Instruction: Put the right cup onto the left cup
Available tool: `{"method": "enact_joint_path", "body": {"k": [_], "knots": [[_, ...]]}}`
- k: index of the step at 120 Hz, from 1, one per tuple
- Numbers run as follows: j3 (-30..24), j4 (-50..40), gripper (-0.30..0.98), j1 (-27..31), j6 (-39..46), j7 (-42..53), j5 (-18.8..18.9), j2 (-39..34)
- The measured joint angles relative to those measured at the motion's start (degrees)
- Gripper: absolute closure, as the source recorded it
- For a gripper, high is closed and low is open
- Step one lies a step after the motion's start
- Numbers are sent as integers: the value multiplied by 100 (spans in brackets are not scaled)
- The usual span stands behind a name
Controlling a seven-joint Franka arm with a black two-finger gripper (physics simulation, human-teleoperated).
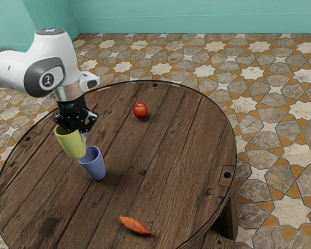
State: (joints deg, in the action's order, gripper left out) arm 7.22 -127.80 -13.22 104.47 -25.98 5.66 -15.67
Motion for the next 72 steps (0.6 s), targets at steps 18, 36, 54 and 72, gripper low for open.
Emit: {"method": "enact_joint_path", "body": {"k": [18, 36, 54, 72], "knots": [[-1, 41, 78, 22, 307, -165, -28, 312], [1, 25, 78, 26, 524, -296, -54, 363], [6, -25, 78, 21, 673, -398, -72, 395], [8, -164, 78, 29, 801, -480, -124, 408]]}}
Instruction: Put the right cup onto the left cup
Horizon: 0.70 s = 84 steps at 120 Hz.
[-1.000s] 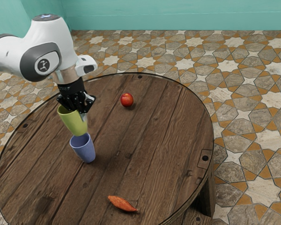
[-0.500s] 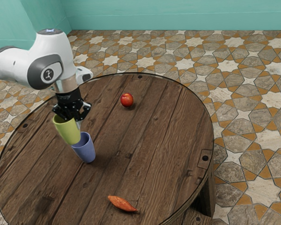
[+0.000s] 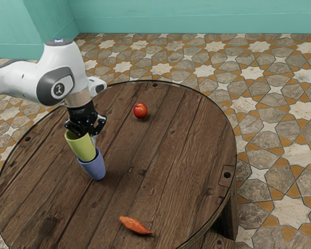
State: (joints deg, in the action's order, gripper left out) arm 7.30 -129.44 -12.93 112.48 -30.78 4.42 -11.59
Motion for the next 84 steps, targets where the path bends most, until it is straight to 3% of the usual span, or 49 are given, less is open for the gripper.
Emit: {"method": "enact_joint_path", "body": {"k": [23, 43, 59, 77, 84], "knots": [[0, -38, 78, 17, 84, -79, -41, 27], [0, -71, 41, 36, 116, -121, -64, 26], [-2, 29, 23, 15, 54, -146, -66, -119], [-209, 1618, 12, -134, -682, 122, -40, -244], [-385, 2966, 10, -148, -1105, 490, -45, 305]]}}
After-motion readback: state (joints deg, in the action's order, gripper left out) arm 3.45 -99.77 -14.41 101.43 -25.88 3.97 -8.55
